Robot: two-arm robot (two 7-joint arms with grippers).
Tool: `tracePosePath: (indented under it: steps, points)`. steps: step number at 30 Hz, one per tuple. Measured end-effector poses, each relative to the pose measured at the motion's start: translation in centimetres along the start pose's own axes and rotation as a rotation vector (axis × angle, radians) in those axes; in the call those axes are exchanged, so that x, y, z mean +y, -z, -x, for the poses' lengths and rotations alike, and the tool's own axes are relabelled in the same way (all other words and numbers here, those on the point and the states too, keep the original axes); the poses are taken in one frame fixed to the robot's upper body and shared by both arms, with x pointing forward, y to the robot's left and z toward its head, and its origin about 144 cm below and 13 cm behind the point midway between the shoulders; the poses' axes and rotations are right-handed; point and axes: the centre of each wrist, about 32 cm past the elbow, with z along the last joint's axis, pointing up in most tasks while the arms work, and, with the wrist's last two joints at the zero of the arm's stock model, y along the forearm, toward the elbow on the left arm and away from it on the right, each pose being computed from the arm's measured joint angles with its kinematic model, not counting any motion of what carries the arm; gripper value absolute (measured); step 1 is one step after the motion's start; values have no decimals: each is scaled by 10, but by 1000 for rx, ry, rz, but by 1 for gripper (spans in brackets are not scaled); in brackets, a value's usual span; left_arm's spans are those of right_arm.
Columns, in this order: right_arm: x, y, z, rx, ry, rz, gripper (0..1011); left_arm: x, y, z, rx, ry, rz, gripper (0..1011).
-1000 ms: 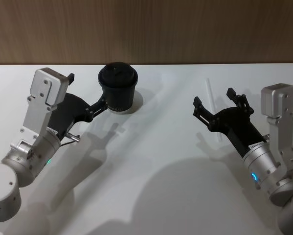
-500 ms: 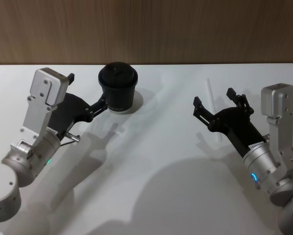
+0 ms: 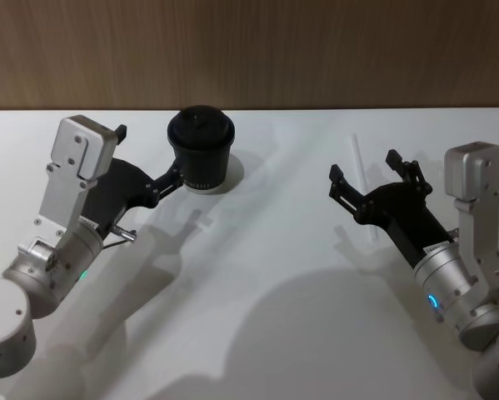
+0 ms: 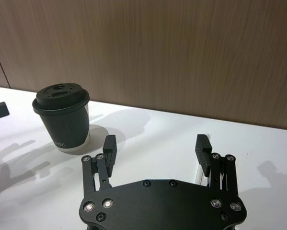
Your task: Pick up the straw with one hand, pass it to the other hand, and insert it into the cup.
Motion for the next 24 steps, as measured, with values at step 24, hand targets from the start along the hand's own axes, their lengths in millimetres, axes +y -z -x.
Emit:
tracePosePath:
  steps: [24]
  points:
    - [4, 0, 0, -26, 22, 36, 1001, 0, 0, 0, 0, 0, 0, 1003]
